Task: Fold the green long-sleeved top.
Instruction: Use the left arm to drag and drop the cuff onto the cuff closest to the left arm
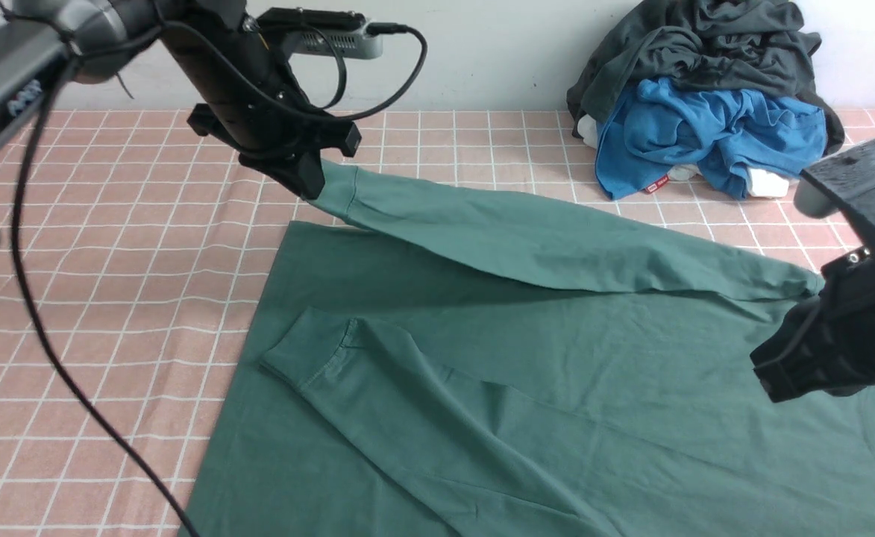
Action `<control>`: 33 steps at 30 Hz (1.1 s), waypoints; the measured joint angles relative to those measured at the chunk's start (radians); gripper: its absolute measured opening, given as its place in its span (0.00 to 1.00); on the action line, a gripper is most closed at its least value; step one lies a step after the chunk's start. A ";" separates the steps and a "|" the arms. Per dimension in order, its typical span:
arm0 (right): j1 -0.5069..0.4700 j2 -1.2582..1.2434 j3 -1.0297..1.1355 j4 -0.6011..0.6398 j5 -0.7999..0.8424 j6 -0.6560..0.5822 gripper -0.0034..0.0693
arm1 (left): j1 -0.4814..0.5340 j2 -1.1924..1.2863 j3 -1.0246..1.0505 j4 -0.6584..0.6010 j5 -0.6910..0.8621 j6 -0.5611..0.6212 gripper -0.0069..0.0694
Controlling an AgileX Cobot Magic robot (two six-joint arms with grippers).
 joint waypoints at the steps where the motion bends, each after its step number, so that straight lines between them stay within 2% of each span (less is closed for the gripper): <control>1: 0.000 -0.004 -0.001 0.003 0.005 0.000 0.03 | 0.000 -0.019 0.011 0.000 0.001 0.000 0.13; 2: 0.000 -0.028 -0.002 0.007 0.028 0.000 0.03 | 0.000 -0.101 0.130 0.000 0.002 0.000 0.13; 4: 0.000 -0.045 -0.002 0.010 0.037 0.000 0.03 | 0.000 -0.165 0.209 0.000 -0.002 -0.002 0.13; 5: 0.000 -0.069 -0.003 0.011 0.041 0.000 0.03 | 0.000 -0.236 0.334 -0.002 -0.032 -0.009 0.13; 8: 0.000 -0.103 -0.003 0.019 0.047 0.000 0.03 | 0.000 -0.350 0.526 -0.012 -0.129 -0.026 0.13; 17: 0.000 -0.128 -0.003 0.070 0.048 -0.019 0.03 | 0.000 -0.527 0.936 -0.060 -0.339 -0.035 0.13; 24: 0.000 -0.128 -0.003 0.081 0.060 -0.020 0.03 | 0.000 -0.531 1.059 -0.060 -0.413 -0.034 0.13; 27: 0.000 -0.128 -0.003 0.100 0.104 -0.021 0.03 | 0.000 -0.532 1.108 -0.047 -0.434 -0.034 0.16; 29: 0.003 -0.128 -0.003 0.108 0.121 -0.022 0.03 | 0.000 -0.532 1.123 -0.040 -0.441 -0.034 0.19; 33: 0.057 -0.128 -0.003 0.116 0.184 -0.022 0.03 | 0.000 -0.532 1.148 -0.010 -0.439 -0.031 0.34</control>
